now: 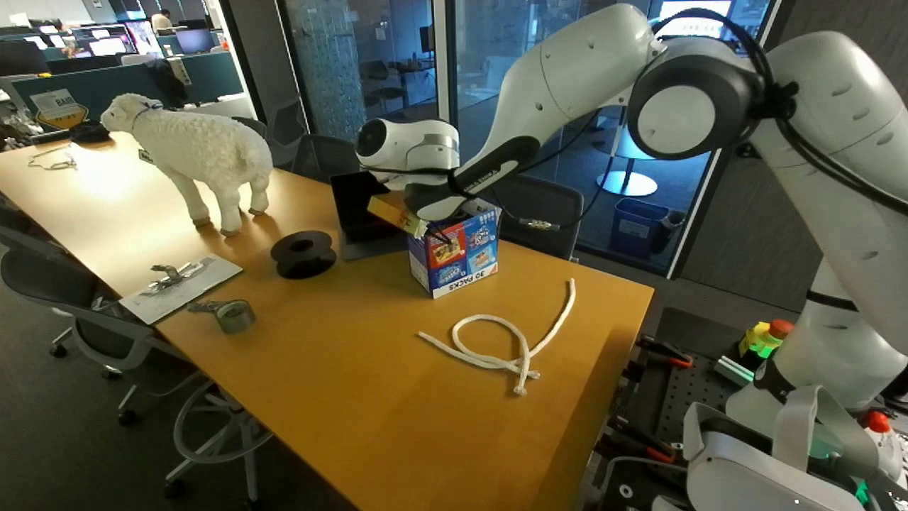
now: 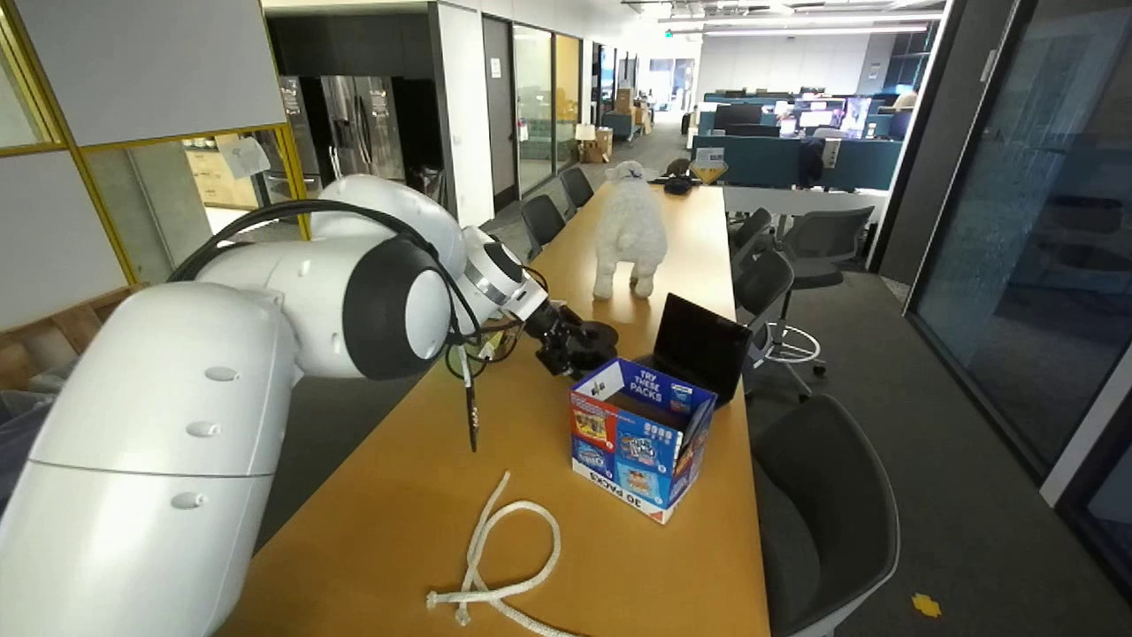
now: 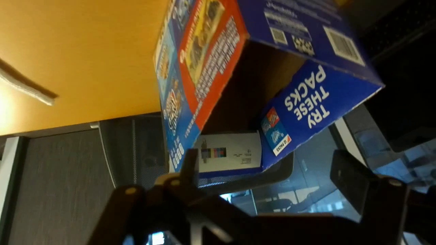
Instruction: Put the ropes in the box one at a time
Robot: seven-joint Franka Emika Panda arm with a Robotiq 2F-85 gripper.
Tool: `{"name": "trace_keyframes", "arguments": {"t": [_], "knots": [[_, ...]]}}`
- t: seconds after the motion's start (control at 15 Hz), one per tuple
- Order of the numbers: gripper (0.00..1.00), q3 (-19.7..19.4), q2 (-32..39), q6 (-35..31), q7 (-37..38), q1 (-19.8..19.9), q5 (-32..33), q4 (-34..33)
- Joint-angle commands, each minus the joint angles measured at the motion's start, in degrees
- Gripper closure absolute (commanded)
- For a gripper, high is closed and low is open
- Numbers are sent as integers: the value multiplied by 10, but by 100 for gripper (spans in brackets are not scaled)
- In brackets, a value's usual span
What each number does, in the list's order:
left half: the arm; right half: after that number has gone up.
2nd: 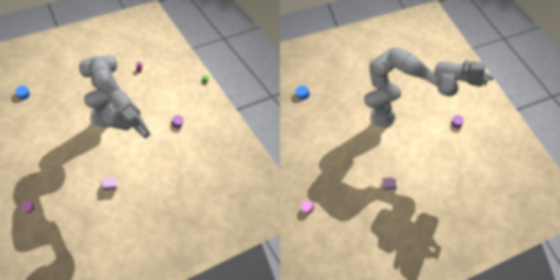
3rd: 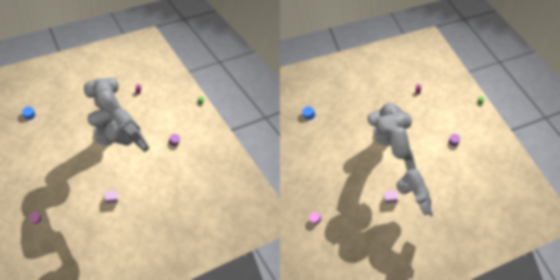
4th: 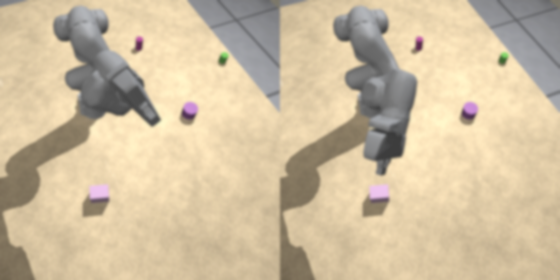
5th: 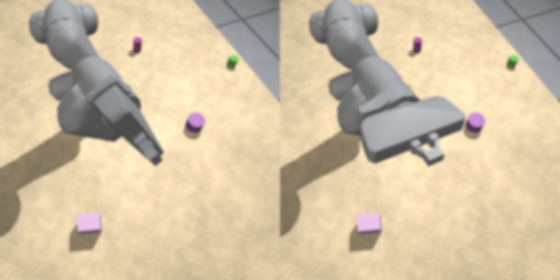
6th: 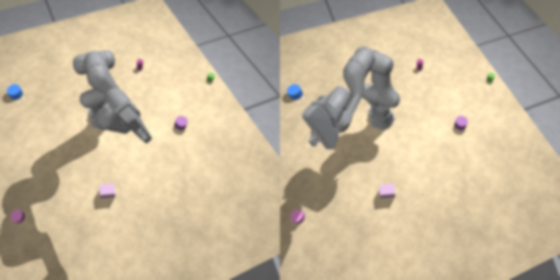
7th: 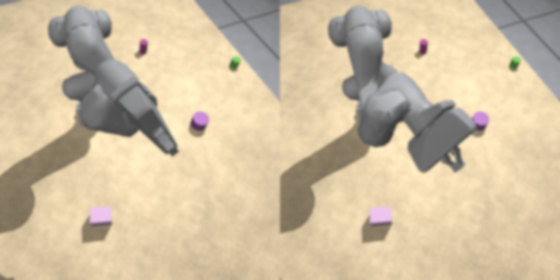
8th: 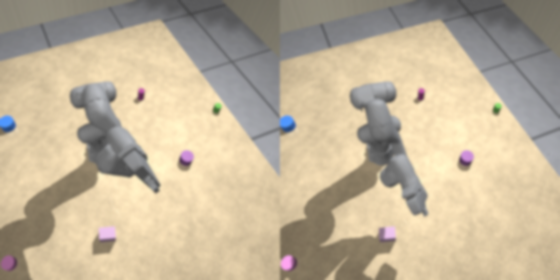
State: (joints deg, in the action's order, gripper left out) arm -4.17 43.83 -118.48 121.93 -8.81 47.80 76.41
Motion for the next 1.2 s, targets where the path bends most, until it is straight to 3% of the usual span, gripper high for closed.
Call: {"name": "trace_keyframes", "arguments": {"t": [0.0, 0.6, 0.87, 1.13], "knots": [[0, 31, -119, -41, -81, 10, -48, 140], [0, 50, -284, -180, -311, 30, -206, 405], [0, 55, -290, -259, -421, 38, -293, 527], [0, 74, -256, -234, -556, 49, -439, 566]]}}
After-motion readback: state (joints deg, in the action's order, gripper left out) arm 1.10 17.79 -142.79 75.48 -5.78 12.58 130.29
